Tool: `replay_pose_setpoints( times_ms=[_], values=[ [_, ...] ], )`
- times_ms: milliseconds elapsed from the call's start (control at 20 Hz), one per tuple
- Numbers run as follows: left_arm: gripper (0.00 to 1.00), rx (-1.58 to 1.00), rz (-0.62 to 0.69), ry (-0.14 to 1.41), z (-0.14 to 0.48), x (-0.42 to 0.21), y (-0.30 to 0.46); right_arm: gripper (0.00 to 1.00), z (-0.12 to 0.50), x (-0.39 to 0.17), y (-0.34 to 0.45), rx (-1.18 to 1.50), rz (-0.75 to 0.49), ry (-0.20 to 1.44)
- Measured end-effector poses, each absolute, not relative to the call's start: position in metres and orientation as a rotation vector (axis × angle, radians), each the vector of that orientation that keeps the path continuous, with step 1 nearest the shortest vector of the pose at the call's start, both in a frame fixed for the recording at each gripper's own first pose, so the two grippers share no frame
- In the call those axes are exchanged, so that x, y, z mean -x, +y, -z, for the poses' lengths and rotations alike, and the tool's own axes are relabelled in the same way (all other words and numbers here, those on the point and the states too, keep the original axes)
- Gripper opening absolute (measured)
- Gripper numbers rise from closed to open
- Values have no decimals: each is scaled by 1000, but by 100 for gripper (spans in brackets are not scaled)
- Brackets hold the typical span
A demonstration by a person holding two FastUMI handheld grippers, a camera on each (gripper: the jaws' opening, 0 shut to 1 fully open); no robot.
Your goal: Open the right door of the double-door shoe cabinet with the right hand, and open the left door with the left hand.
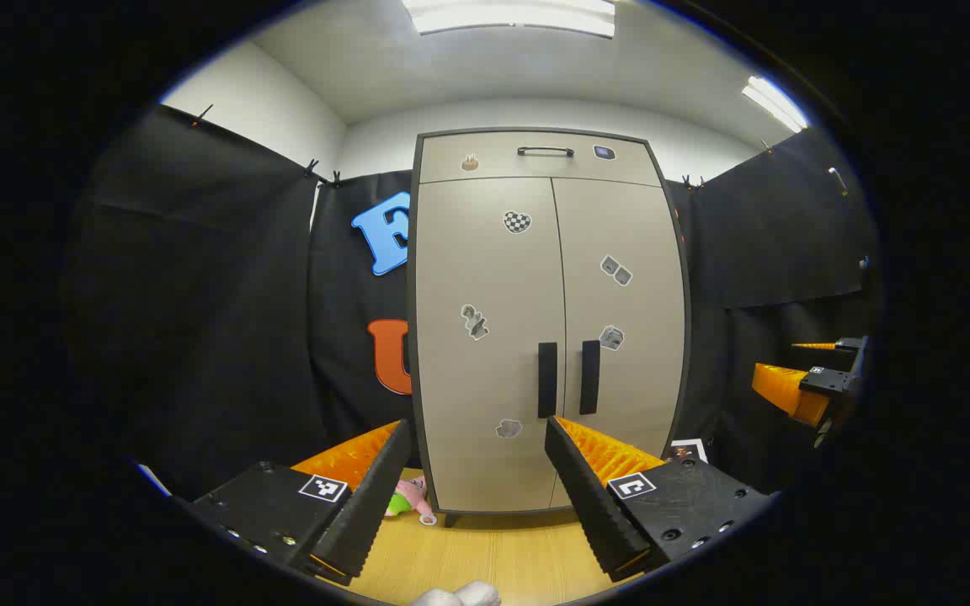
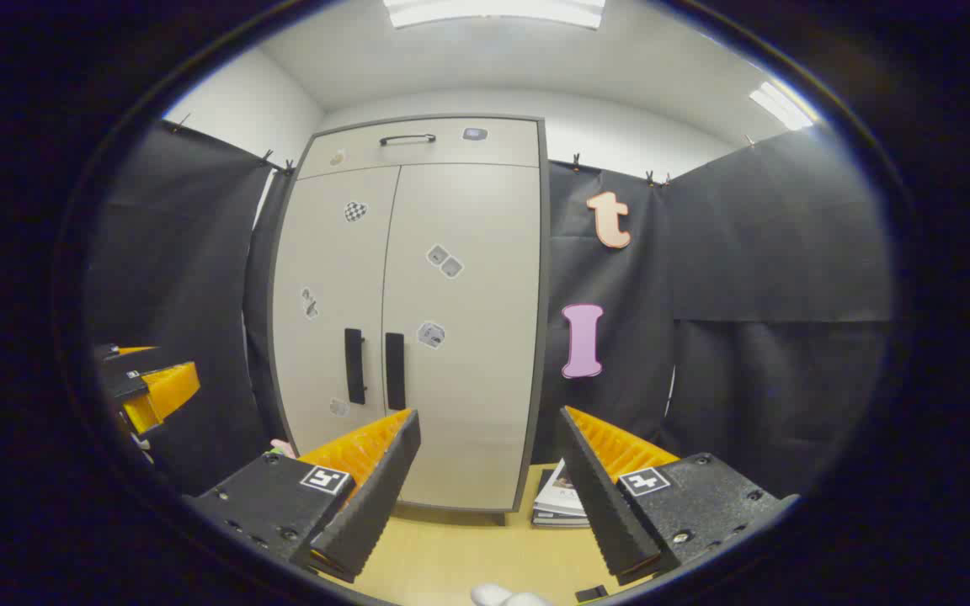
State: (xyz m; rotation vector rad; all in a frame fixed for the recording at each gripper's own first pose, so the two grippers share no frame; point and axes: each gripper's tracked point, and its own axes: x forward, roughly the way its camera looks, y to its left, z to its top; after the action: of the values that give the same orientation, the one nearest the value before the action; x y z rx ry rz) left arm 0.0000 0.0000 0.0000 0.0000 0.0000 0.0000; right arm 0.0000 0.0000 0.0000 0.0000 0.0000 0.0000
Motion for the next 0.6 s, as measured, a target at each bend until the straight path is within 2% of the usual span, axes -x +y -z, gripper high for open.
replay_pose_setpoints(
  times_ms=[600],
  values=[
    [96, -17, -6, 2, 0, 0, -1, 100, 6, -8, 1, 4, -9, 15]
  ],
)
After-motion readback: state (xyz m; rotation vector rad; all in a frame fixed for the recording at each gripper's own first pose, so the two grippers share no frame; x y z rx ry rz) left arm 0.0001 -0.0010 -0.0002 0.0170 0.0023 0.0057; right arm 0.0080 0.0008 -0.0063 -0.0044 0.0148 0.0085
